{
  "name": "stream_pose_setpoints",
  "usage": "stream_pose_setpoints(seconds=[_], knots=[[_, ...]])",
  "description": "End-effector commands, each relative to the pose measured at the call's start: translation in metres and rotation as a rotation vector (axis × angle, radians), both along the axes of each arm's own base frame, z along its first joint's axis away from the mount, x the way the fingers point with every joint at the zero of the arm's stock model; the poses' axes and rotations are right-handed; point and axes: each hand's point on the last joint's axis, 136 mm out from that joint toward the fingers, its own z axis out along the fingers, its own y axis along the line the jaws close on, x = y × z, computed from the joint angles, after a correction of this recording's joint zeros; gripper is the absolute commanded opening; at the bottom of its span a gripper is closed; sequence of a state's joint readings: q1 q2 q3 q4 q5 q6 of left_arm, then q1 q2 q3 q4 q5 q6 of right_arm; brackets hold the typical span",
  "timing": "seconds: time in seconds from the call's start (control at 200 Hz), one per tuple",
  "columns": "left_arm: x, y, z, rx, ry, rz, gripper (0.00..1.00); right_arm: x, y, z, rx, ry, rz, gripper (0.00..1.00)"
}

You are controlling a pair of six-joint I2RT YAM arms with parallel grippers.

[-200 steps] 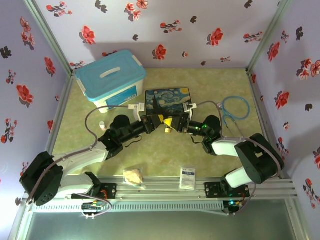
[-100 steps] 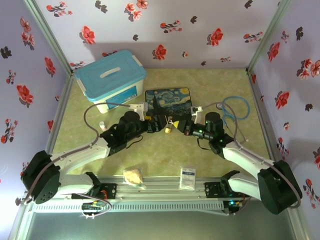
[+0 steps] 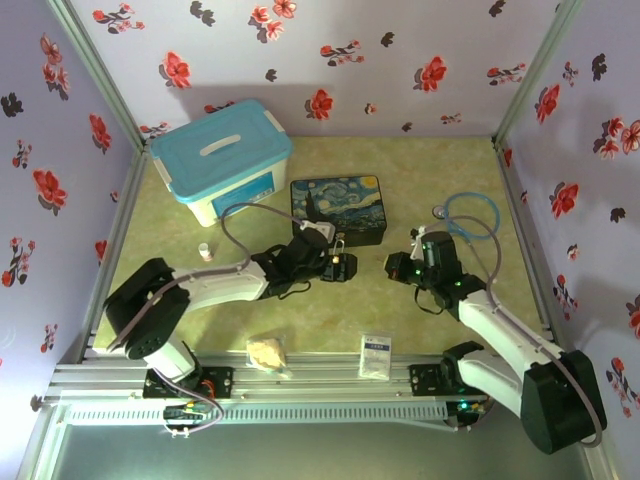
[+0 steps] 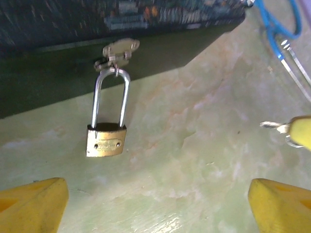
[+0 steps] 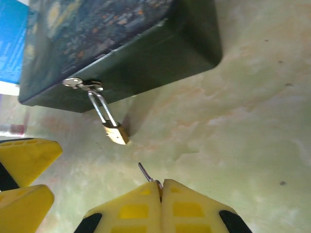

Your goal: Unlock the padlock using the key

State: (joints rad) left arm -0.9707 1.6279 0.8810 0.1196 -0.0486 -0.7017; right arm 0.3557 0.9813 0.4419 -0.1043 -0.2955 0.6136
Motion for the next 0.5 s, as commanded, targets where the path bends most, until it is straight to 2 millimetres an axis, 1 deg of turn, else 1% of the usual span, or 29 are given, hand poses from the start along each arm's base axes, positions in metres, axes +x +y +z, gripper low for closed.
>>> stream_pose_setpoints(seconds=[0.0, 0.115, 0.245, 0.315, 0.37, 0.425, 0.495], knots=[[-0.001, -0.014, -0.005, 0.012, -0.006, -0.061, 0.92, -0.008, -0.014, -0.012, -0.071, 0.013, -0.025, 0.00], [0.003, -0.013, -0.019, 0.049, 0.001, -0.050, 0.88, -0.011, -0.021, -0.018, -0.108, 0.012, -0.037, 0.00], [0.013, -0.004, -0.024, 0.088, -0.031, -0.019, 0.87, -0.013, -0.021, -0.022, -0.114, 0.020, -0.023, 0.00], [0.020, -0.003, -0.028, 0.084, -0.039, -0.025, 0.86, -0.013, -0.021, -0.022, -0.113, 0.015, -0.024, 0.00], [0.027, -0.003, -0.031, 0.073, -0.033, -0.032, 0.82, -0.012, -0.021, -0.022, -0.110, 0.013, -0.025, 0.00], [0.033, -0.003, -0.031, 0.077, -0.044, -0.050, 0.75, -0.012, -0.020, -0.022, -0.111, 0.011, -0.022, 0.00], [0.038, -0.004, -0.029, 0.128, -0.080, -0.083, 0.74, -0.014, -0.022, -0.023, -0.118, 0.012, -0.022, 0.00]])
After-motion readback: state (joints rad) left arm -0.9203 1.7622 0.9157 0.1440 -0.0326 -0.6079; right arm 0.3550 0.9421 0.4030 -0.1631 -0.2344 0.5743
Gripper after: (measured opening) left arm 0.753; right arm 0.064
